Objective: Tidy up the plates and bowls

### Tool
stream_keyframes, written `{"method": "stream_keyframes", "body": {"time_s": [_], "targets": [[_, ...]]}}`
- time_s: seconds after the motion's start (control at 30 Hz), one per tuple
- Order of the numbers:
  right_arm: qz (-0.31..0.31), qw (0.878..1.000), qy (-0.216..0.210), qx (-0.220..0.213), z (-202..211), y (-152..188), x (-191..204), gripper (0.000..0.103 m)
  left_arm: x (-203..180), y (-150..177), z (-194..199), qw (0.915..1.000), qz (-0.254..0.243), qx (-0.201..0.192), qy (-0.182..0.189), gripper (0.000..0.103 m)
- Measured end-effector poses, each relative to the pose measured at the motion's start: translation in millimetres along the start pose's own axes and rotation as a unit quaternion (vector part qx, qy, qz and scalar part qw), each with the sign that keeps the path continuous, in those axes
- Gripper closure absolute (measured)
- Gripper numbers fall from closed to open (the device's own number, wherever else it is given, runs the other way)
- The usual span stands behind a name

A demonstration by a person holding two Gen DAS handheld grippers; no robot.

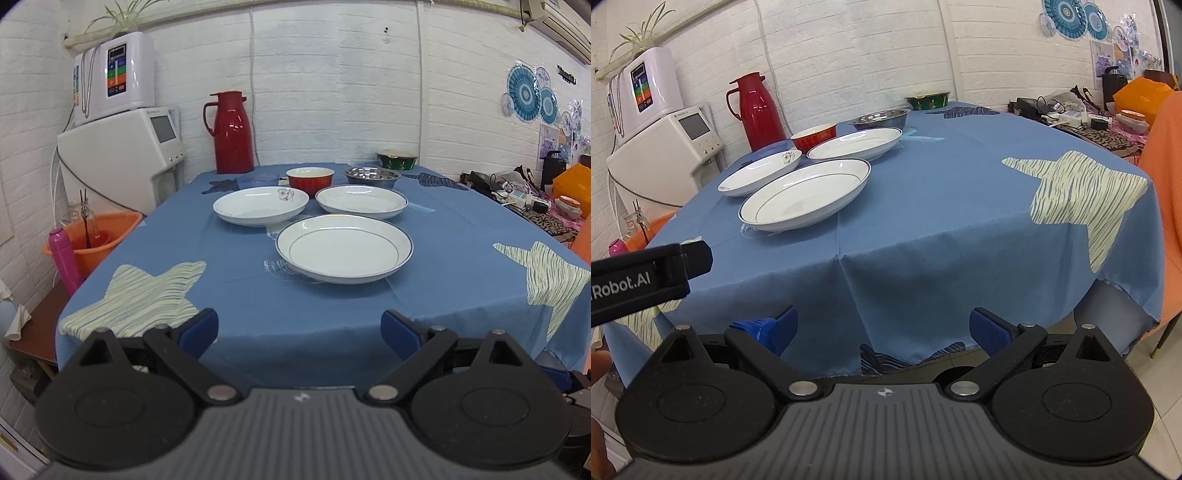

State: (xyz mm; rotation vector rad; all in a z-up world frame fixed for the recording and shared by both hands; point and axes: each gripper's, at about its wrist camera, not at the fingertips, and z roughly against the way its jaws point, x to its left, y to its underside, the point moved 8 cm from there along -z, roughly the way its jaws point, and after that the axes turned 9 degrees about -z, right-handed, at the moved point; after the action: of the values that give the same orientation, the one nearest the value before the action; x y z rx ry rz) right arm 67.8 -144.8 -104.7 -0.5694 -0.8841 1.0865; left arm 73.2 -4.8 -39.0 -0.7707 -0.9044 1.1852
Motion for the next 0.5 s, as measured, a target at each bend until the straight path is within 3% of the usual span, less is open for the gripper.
{"method": "stream_keyframes", "body": {"time_s": [0.5], "targets": [[-0.001,1.000,-0.003,0.007,-1.8,3.0,1.4,0.015,-1.2,2.7,0.0,1.0000,-0.002,0.001,0.007,0.009]]}}
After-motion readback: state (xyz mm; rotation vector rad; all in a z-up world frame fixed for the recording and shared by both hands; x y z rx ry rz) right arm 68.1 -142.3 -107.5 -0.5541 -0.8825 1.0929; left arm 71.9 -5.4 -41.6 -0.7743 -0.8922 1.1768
